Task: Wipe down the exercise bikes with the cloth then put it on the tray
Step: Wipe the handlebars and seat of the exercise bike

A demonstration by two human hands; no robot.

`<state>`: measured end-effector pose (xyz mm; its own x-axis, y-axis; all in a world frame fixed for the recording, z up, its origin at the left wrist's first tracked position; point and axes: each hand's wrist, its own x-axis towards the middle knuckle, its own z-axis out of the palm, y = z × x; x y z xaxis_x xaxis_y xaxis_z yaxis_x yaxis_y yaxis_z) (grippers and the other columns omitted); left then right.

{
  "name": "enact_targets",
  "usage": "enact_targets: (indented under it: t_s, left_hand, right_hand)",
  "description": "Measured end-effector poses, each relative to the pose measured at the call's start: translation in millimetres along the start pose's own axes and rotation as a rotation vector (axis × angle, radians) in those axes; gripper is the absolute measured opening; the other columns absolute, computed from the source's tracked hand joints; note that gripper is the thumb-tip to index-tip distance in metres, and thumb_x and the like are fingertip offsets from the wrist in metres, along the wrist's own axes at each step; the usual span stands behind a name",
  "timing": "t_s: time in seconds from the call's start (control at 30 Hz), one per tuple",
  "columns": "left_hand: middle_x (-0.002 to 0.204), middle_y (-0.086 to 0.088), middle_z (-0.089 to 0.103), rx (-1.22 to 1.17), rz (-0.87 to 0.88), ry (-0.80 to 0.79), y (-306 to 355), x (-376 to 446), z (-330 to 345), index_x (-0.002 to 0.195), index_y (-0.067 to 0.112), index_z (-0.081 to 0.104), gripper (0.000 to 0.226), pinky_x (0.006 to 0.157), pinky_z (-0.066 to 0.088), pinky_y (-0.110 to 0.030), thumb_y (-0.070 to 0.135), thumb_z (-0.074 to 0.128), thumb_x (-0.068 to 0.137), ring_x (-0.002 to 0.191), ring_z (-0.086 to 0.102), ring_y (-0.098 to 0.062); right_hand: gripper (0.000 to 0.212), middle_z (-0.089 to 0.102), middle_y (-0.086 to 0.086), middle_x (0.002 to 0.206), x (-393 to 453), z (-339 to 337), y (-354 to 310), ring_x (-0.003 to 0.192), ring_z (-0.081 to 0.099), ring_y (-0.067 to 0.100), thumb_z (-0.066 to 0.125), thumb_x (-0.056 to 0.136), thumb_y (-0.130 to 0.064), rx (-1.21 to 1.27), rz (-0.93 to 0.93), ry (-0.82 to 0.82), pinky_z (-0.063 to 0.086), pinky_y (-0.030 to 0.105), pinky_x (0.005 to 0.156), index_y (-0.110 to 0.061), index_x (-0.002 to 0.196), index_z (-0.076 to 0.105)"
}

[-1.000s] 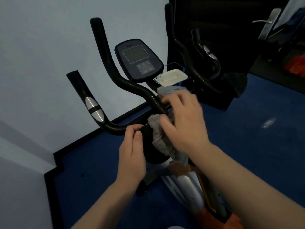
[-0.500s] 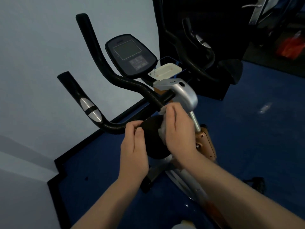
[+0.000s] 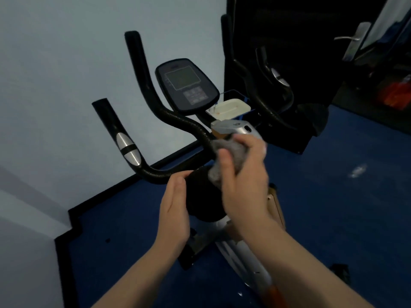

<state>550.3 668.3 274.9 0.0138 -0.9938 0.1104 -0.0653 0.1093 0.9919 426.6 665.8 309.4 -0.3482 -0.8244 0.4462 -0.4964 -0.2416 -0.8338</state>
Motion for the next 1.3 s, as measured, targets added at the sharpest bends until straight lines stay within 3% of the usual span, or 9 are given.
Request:
enact_targets:
  t_s: [0.1, 0.33, 0.5, 0.63, 0.7, 0.8, 0.9, 1.0, 1.3]
  left_hand:
    - [0.092, 0.008, 0.075, -0.217, -0.163, 0.103, 1, -3, 2, 0.098, 0.024, 0.069, 0.042, 0.074, 0.051, -0.016, 0.040, 0.030, 0.101, 0.088, 0.068, -0.002]
    - [0.102, -0.001, 0.075, -0.355, -0.236, 0.182, 4, -4, 11, 0.102, 0.019, 0.070, 0.051, 0.086, 0.047, -0.032, 0.044, 0.026, 0.100, 0.097, 0.070, -0.012]
    - [0.107, -0.006, 0.073, -0.356, -0.256, 0.226, 8, -3, 22, 0.099, 0.020, 0.073, 0.043, 0.091, 0.047, -0.033, 0.038, 0.034, 0.101, 0.105, 0.067, -0.018]
    - [0.096, 0.003, 0.070, -0.149, -0.204, 0.211, 21, 5, 21, 0.095, 0.023, 0.071, 0.027, 0.068, 0.047, -0.014, 0.025, 0.045, 0.098, 0.085, 0.065, -0.002]
    - [0.089, 0.012, 0.069, 0.009, -0.142, 0.192, 30, 16, 20, 0.096, 0.026, 0.068, 0.017, 0.066, 0.045, -0.013, 0.022, 0.051, 0.095, 0.079, 0.063, 0.005]
    - [0.097, 0.019, 0.063, 0.353, 0.093, 0.233, 43, 34, 22, 0.103, 0.030, 0.063, 0.014, 0.078, 0.043, -0.017, 0.024, 0.054, 0.093, 0.092, 0.058, 0.005]
    - [0.111, 0.012, 0.059, 0.755, 0.247, 0.239, 50, 49, 24, 0.115, 0.027, 0.058, 0.023, 0.087, 0.041, -0.026, 0.031, 0.050, 0.093, 0.104, 0.053, -0.008]
    - [0.133, 0.004, 0.053, 1.051, 0.158, 0.139, 40, 51, 26, 0.132, 0.022, 0.050, 0.040, 0.106, 0.030, -0.029, 0.039, 0.044, 0.097, 0.123, 0.045, -0.014]
    - [0.123, 0.007, 0.060, 0.901, 0.086, 0.161, 39, 49, 23, 0.123, 0.021, 0.058, 0.030, 0.109, 0.035, -0.037, 0.018, 0.050, 0.095, 0.116, 0.050, -0.011]
  right_hand:
    - [0.022, 0.062, -0.008, 0.096, -16, 30, -12, 0.093, 0.054, 0.010, 0.043, 0.095, -0.036, -0.132, -0.247, -0.202, 0.048, 0.035, 0.082, -0.023, 0.100, 0.060]
    - [0.024, 0.060, -0.003, 0.094, -21, -6, 24, 0.088, 0.054, 0.013, 0.044, 0.096, -0.030, -0.223, -0.527, -0.394, 0.049, 0.030, 0.068, -0.016, 0.097, 0.064]
    - [0.024, 0.059, -0.003, 0.101, -38, 13, 9, 0.090, 0.051, 0.011, 0.042, 0.096, -0.028, -0.212, -0.314, -0.289, 0.047, 0.029, 0.074, -0.017, 0.101, 0.063]
    - [0.017, 0.056, -0.016, 0.095, -25, -26, 17, 0.088, 0.056, 0.001, 0.039, 0.096, -0.037, -0.032, -0.266, -0.512, 0.048, 0.023, 0.074, -0.033, 0.099, 0.055]
    - [0.007, 0.060, -0.021, 0.091, 9, -42, 15, 0.083, 0.061, -0.003, 0.045, 0.096, -0.038, 0.132, -0.171, -0.329, 0.048, 0.011, 0.066, -0.041, 0.096, 0.051]
    - [0.009, 0.059, -0.027, 0.089, 77, -34, 11, 0.081, 0.059, -0.008, 0.056, 0.094, -0.032, 0.222, -0.134, -0.090, 0.044, 0.005, 0.063, -0.034, 0.095, 0.047]
    - [0.015, 0.056, -0.010, 0.095, 120, 6, 13, 0.088, 0.053, 0.003, 0.063, 0.089, -0.027, 0.158, -0.173, -0.210, 0.040, 0.009, 0.075, -0.022, 0.096, 0.051]
    - [0.014, 0.048, -0.001, 0.101, 115, 43, 36, 0.095, 0.048, 0.011, 0.067, 0.086, -0.025, 0.063, -0.222, -0.426, 0.036, 0.012, 0.080, -0.021, 0.096, 0.057]
    - [0.013, 0.049, -0.007, 0.088, 88, -7, 67, 0.081, 0.050, 0.002, 0.063, 0.086, -0.036, 0.124, -0.255, -0.628, 0.038, 0.009, 0.070, -0.030, 0.080, 0.052]
